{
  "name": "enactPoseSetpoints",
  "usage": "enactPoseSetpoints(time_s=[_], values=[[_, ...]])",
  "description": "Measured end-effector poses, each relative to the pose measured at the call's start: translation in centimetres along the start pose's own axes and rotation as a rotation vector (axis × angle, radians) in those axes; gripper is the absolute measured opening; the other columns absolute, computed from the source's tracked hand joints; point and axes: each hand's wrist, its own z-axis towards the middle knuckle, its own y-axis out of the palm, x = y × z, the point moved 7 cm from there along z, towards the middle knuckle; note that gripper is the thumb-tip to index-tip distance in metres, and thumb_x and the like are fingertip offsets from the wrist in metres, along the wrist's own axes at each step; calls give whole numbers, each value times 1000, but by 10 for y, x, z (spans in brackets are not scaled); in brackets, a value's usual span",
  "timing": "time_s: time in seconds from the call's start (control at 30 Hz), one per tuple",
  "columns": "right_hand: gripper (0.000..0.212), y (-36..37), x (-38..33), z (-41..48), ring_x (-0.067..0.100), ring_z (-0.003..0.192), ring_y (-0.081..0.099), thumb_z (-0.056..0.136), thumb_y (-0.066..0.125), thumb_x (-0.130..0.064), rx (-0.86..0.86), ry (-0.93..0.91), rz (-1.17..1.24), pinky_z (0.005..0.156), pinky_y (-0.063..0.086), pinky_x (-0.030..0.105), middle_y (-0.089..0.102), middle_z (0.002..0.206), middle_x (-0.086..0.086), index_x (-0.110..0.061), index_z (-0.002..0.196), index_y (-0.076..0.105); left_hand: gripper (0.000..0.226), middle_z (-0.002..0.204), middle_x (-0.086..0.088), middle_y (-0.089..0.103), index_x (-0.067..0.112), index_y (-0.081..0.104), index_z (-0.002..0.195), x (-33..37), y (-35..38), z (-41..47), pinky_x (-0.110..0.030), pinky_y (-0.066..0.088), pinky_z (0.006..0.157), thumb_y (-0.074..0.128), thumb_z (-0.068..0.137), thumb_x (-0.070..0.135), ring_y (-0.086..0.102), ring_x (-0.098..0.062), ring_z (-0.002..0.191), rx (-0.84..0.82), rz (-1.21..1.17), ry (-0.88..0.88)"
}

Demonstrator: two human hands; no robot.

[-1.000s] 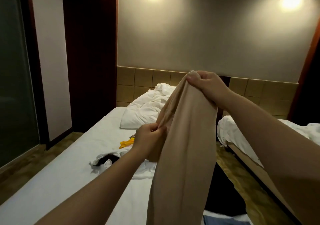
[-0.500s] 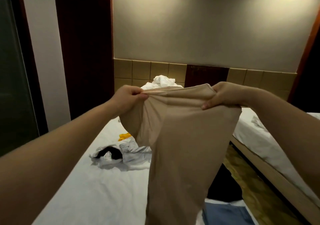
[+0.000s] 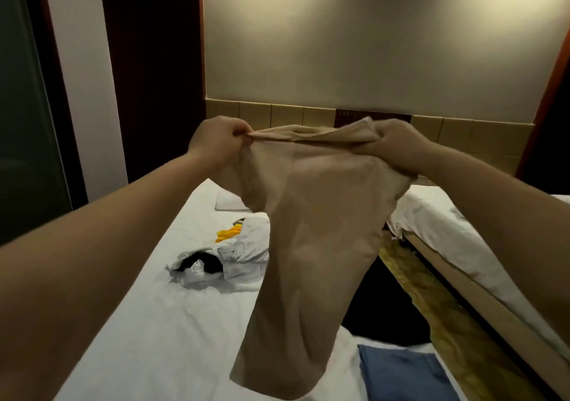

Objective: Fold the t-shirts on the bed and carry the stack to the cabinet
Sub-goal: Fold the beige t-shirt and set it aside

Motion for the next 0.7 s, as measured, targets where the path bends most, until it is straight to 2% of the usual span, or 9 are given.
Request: enactPoseSetpoints(time_s=[0.07,0.13,0.2,0.23,0.33,0.4,0.5,0.6,0.7], values=[[32,12,4,-11,18,92,62,76,74,-36,-234,134,-1,79,46,29,65,90,-3,-17,99,65,18,79,2,58,20,68,94,-6,5,-8,-27,45,69,50,95,21,52,-15,75,-33,-165,-122],[54,22,11,-29,22,88,68,59,80,-46,-506,308,-1,79,54,35,70,92,4,-14,99,65,20,74,1,56,24,61,86,-9,17,-20,-22,47,54,45,97,20,56,-14,60,-111,-311,-222],[60,26,15,-43,23,87,70,52,83,-41,-676,368,-14,81,57,39,73,95,5,-12,101,65,23,76,-3,59,24,58,83,-6,24,-31,-19,52,46,42,98,19,61,-10,50,-155,-352,-233],[51,24,13,-45,22,86,70,58,82,-35,-671,352,-28,80,56,38,72,96,6,-12,100,64,23,76,-3,59,23,58,84,-2,21,-33,-19,52,46,41,98,19,61,-7,48,-133,-378,-218],[22,-1,6,-35,17,91,64,78,73,-27,-377,242,25,82,51,31,67,99,1,-19,96,66,19,71,0,57,21,59,91,8,2,-29,-25,51,53,41,98,18,57,-4,49,-13,-352,-118],[23,-8,4,-36,16,94,62,83,68,-28,-312,210,141,87,49,30,66,102,0,-19,104,66,18,73,0,57,20,59,94,11,-6,-29,-32,53,64,41,98,18,57,-9,57,-10,-295,-65],[24,-7,0,-44,11,90,62,84,67,-27,-328,184,168,78,48,23,66,99,-3,-19,107,65,16,84,-3,56,18,58,96,17,-11,-34,-37,50,74,43,98,23,56,-22,77,-97,-147,24],[25,-7,-7,-50,10,87,61,85,66,-25,-292,149,214,75,48,20,66,96,-3,-17,108,66,28,93,-4,53,11,59,103,27,-19,-43,-33,44,76,56,89,36,51,-21,86,-150,-26,116],[19,-17,-17,-50,9,84,57,90,60,-19,-104,64,233,71,43,15,64,93,-1,-12,107,65,35,93,-7,49,9,60,98,39,-29,-51,-30,41,74,66,80,38,47,-21,85,-181,77,170]])
